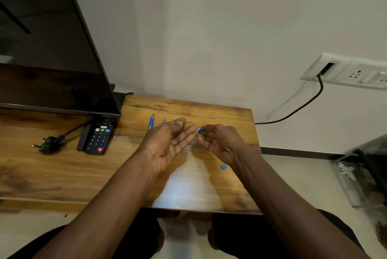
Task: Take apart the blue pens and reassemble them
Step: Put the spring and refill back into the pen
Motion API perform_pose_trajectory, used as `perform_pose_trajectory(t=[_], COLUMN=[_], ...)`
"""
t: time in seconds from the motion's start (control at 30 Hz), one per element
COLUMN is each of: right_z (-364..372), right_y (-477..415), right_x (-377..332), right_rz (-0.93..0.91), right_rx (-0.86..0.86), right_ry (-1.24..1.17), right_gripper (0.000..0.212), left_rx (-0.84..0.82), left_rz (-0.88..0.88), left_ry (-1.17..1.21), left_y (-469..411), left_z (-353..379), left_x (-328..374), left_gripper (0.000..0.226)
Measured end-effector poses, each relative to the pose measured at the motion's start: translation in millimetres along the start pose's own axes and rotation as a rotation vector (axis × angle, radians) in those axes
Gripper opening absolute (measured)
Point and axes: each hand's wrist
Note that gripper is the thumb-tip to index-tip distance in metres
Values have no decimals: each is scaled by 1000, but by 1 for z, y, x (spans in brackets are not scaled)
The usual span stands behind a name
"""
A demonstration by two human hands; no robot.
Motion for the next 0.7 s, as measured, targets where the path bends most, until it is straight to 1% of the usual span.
perform_pose_trajectory(t=[0.2, 0.7], right_z=[-7, -29], right_y=[-3, -1], right_x=[-3, -9], right_rz=[-29, -5], right_rx=[28, -7], right_ry=[-83, -95], right_gripper=[10, 10], left_rx=[-34, -85], left_rz=[-21, 36], left_ry=[-17, -128], left_y=[0, 2], left_z=[9, 24], left_x=[-3, -18], left_gripper=[16, 20])
Point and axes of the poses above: each hand's wrist, its own y-axis away from the middle knuckle, its own z-axis out of the palm, x = y × z, and after that the axes turned 3 degrees about x, right-handed
